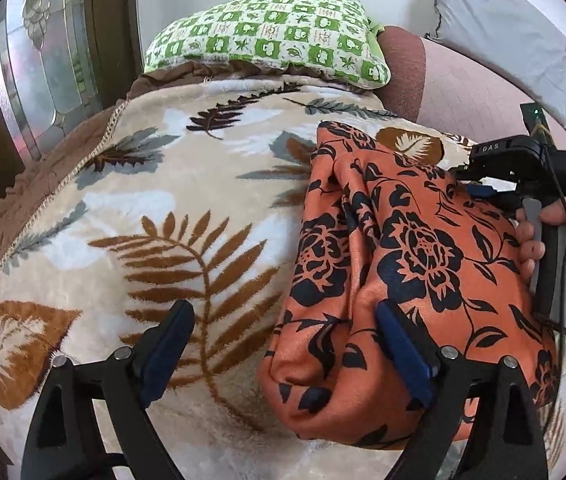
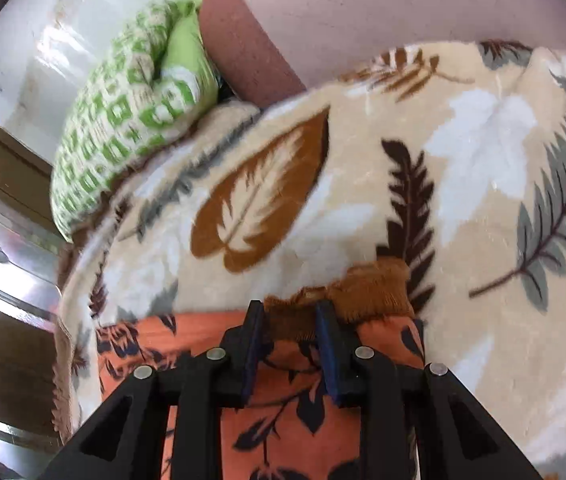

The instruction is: Fold small clothes

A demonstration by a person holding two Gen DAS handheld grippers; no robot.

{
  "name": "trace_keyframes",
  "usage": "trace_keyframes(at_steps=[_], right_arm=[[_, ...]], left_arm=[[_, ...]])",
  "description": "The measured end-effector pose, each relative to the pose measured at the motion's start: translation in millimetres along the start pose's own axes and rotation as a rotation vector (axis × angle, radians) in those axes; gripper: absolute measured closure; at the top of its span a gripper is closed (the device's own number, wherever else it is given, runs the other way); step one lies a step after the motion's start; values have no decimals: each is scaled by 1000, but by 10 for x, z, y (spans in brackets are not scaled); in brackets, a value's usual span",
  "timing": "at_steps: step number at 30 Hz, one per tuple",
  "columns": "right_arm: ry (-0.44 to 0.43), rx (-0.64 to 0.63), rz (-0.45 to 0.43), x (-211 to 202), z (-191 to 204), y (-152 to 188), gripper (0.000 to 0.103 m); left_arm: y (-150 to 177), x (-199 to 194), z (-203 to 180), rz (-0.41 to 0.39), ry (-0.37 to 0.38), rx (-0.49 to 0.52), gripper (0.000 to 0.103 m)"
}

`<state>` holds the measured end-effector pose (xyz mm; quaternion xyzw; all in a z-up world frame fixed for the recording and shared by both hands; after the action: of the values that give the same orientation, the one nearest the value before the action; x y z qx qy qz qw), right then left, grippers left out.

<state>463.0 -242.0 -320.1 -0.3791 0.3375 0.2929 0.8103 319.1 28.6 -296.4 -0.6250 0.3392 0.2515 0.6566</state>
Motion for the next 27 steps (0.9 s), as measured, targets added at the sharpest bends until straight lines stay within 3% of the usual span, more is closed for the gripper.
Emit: trace_keyframes(at_steps=[3, 9, 14, 19, 22, 27], right_arm=[[6, -11, -15, -102, 14, -14, 73], [-79, -75, -81, -741, 134, 180, 73], [-134, -148, -15, -1209, 121, 772, 73], [-154, -198, 112, -1214, 49, 1559, 72], [-154, -262, 40, -1261, 12, 1791, 72], [-197, -267, 31, -1382, 13, 1967, 72]], left_arm=[[-14, 22, 2, 5, -10, -8, 5], [-18, 35, 7, 13, -16, -27, 5], [-6, 31, 9, 9, -21, -36, 5], [10, -10, -9, -12, -50, -7, 5], [5, -36, -45, -41, -90, 48, 5], [-40, -90, -44, -68, -125, 77, 5]])
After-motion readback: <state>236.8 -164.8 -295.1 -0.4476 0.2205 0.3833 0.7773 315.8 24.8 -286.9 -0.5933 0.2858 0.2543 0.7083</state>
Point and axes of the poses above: each gripper's, at about its wrist camera, not at the fingertips, and x roughly the way its jaws point, z to its left, y to its underside, the point moved 9 cm from there along x, roughly the way its jaws point, and after that the axes turned 3 degrees about x, right-handed, at the moved point
